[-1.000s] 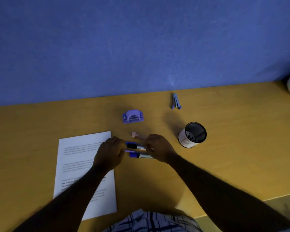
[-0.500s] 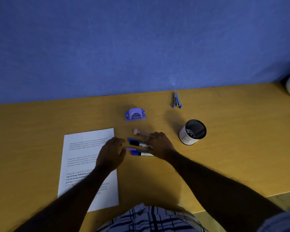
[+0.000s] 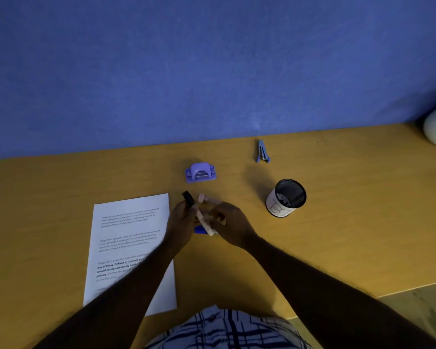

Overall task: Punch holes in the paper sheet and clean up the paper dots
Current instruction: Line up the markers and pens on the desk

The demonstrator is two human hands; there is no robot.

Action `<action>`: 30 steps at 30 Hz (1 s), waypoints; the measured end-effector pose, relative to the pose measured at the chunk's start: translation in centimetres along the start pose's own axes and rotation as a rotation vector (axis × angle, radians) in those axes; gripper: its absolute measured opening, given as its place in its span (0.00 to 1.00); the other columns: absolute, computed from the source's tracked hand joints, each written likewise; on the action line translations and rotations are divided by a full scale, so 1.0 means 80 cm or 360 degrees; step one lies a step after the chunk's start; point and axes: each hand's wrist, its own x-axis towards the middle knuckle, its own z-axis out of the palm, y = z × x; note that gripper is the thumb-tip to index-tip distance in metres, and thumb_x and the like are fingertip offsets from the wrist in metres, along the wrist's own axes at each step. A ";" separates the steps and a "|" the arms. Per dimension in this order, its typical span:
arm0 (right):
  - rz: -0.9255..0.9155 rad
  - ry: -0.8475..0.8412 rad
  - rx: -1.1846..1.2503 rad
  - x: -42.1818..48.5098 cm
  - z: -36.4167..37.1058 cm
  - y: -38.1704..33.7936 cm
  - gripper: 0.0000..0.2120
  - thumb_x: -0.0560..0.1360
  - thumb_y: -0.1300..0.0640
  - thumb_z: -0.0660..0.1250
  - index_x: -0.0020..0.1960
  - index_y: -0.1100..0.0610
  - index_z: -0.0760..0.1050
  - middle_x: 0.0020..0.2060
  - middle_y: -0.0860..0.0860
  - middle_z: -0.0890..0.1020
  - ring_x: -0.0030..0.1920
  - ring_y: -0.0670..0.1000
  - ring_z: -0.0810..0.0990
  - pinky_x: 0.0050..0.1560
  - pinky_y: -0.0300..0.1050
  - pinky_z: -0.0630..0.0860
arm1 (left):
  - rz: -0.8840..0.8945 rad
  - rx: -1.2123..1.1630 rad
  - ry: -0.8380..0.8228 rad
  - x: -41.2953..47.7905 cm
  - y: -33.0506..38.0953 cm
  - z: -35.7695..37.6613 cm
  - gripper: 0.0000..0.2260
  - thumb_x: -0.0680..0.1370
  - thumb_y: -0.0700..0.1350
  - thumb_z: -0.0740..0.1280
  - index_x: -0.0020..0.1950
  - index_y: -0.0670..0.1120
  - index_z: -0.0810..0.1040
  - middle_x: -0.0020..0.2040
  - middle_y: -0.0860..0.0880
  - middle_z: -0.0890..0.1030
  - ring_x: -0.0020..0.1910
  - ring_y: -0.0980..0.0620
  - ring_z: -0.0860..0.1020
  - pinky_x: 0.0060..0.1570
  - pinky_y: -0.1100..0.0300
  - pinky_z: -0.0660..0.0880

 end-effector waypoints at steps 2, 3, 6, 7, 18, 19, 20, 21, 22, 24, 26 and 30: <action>0.0000 -0.0124 -0.0349 -0.014 0.003 0.021 0.11 0.74 0.51 0.67 0.53 0.54 0.79 0.53 0.53 0.81 0.52 0.51 0.77 0.50 0.49 0.76 | 0.0000 0.0002 0.0067 0.007 -0.014 -0.014 0.06 0.78 0.50 0.64 0.45 0.50 0.78 0.42 0.42 0.81 0.45 0.40 0.81 0.47 0.38 0.79; 0.0000 -0.0198 -0.0521 -0.021 0.006 0.029 0.13 0.73 0.49 0.67 0.55 0.54 0.79 0.54 0.54 0.80 0.54 0.55 0.77 0.52 0.53 0.75 | -0.0017 -0.0022 0.0097 0.011 -0.024 -0.022 0.06 0.77 0.50 0.65 0.45 0.51 0.78 0.42 0.42 0.81 0.45 0.38 0.81 0.48 0.36 0.78; 0.0041 -0.0302 -0.0711 -0.034 0.014 0.034 0.17 0.75 0.46 0.67 0.59 0.53 0.77 0.60 0.53 0.77 0.60 0.56 0.74 0.57 0.53 0.70 | -0.0030 -0.0011 0.0123 0.010 -0.036 -0.043 0.05 0.79 0.48 0.64 0.48 0.53 0.79 0.45 0.42 0.83 0.48 0.40 0.82 0.50 0.35 0.78; 0.0040 -0.0303 -0.0731 -0.036 0.017 0.032 0.17 0.75 0.46 0.66 0.60 0.54 0.77 0.61 0.54 0.76 0.61 0.56 0.73 0.59 0.53 0.69 | -0.0031 -0.0012 0.0141 0.007 -0.037 -0.048 0.06 0.80 0.46 0.63 0.48 0.53 0.79 0.46 0.42 0.83 0.49 0.41 0.82 0.51 0.36 0.78; -0.0281 -0.0136 -0.1015 -0.049 0.007 0.039 0.08 0.72 0.49 0.69 0.49 0.51 0.81 0.46 0.51 0.81 0.50 0.53 0.80 0.48 0.48 0.75 | 0.0040 0.0119 0.0146 -0.008 -0.017 -0.044 0.11 0.81 0.42 0.62 0.60 0.43 0.78 0.45 0.45 0.80 0.45 0.46 0.80 0.45 0.51 0.80; -0.0310 -0.0140 -0.1038 -0.048 0.006 0.039 0.08 0.71 0.49 0.70 0.48 0.51 0.81 0.45 0.50 0.81 0.49 0.52 0.80 0.47 0.47 0.75 | 0.0049 0.0108 0.0144 -0.007 -0.017 -0.043 0.10 0.81 0.42 0.62 0.60 0.43 0.78 0.45 0.44 0.80 0.45 0.47 0.80 0.44 0.52 0.80; -0.0337 -0.0135 -0.1054 -0.048 0.006 0.039 0.08 0.71 0.49 0.70 0.47 0.51 0.81 0.44 0.50 0.81 0.49 0.52 0.80 0.47 0.47 0.75 | 0.0055 0.0105 0.0148 -0.008 -0.014 -0.043 0.10 0.80 0.42 0.62 0.59 0.43 0.78 0.45 0.44 0.80 0.44 0.47 0.80 0.43 0.53 0.80; -0.0345 -0.0124 -0.1048 -0.048 0.006 0.037 0.09 0.71 0.49 0.70 0.47 0.51 0.81 0.44 0.50 0.81 0.47 0.52 0.80 0.46 0.47 0.75 | 0.0065 0.0112 0.0159 -0.009 -0.014 -0.043 0.09 0.80 0.42 0.63 0.58 0.43 0.78 0.45 0.43 0.80 0.44 0.47 0.80 0.43 0.52 0.80; -0.0342 -0.0104 -0.1019 -0.050 0.006 0.035 0.09 0.70 0.48 0.70 0.48 0.51 0.80 0.44 0.50 0.81 0.46 0.51 0.80 0.46 0.46 0.75 | 0.0074 0.0123 0.0170 -0.010 -0.013 -0.044 0.08 0.80 0.42 0.63 0.57 0.42 0.78 0.45 0.42 0.81 0.45 0.46 0.81 0.44 0.50 0.81; -0.0252 -0.0016 -0.0838 -0.051 0.003 0.030 0.10 0.71 0.48 0.67 0.48 0.52 0.80 0.44 0.50 0.81 0.43 0.49 0.79 0.43 0.46 0.75 | 0.0082 0.0136 0.0186 -0.010 -0.013 -0.045 0.09 0.80 0.43 0.64 0.57 0.42 0.78 0.46 0.44 0.81 0.45 0.45 0.81 0.46 0.46 0.81; -0.0049 0.0111 -0.0441 -0.049 -0.004 0.018 0.08 0.71 0.50 0.69 0.46 0.54 0.79 0.42 0.50 0.80 0.39 0.48 0.77 0.38 0.45 0.75 | 0.0087 0.0121 0.0168 -0.008 -0.012 -0.044 0.08 0.80 0.43 0.64 0.56 0.43 0.78 0.45 0.45 0.81 0.46 0.44 0.81 0.47 0.44 0.81; 0.0524 0.0288 0.0471 -0.029 -0.011 -0.007 0.06 0.70 0.57 0.73 0.45 0.55 0.77 0.37 0.47 0.81 0.35 0.45 0.78 0.36 0.43 0.75 | 0.0121 0.0014 0.0014 -0.009 0.005 -0.027 0.04 0.79 0.42 0.65 0.49 0.47 0.79 0.43 0.42 0.82 0.43 0.45 0.82 0.47 0.46 0.81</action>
